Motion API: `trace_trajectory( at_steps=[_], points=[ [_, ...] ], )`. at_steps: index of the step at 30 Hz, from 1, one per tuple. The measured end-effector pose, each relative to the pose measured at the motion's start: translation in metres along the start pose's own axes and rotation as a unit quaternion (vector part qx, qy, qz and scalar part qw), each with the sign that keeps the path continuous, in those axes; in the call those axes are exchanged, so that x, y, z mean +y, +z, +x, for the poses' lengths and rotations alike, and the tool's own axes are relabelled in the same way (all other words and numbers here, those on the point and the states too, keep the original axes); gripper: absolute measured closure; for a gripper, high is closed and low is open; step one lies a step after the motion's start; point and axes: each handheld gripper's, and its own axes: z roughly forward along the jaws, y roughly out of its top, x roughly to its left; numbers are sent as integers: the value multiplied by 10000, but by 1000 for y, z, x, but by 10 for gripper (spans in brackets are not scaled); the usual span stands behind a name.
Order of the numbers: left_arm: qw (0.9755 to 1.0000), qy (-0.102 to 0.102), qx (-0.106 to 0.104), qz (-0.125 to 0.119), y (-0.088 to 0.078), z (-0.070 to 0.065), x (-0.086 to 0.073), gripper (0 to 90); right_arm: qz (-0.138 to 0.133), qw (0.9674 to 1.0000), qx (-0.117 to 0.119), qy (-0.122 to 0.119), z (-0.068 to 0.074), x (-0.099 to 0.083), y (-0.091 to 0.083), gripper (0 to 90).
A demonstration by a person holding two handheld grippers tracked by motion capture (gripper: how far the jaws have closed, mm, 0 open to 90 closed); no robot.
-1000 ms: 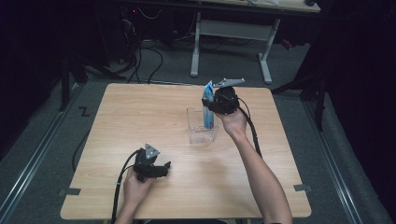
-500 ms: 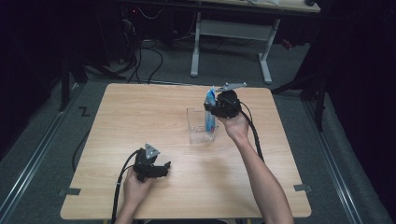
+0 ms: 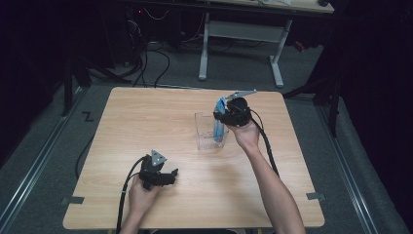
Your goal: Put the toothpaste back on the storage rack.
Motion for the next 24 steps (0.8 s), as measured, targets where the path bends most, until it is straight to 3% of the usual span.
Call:
trace_trajectory(
  at_steps=[10, 16, 24],
  points=[
    [10000, -6, 1, -7, 0, 0, 0, 193, 22, 9998, 7, 202, -8, -7, 3, 670],
    [10000, -8, 3, -9, 0, 0, 0, 193, -34, 9993, -278, 230, -12, -7, 5, 645],
    [10000, -7, 2, -8, 0, 0, 0, 193, -37, 9989, -417, 191, -11, -8, 6, 628]
  ],
)
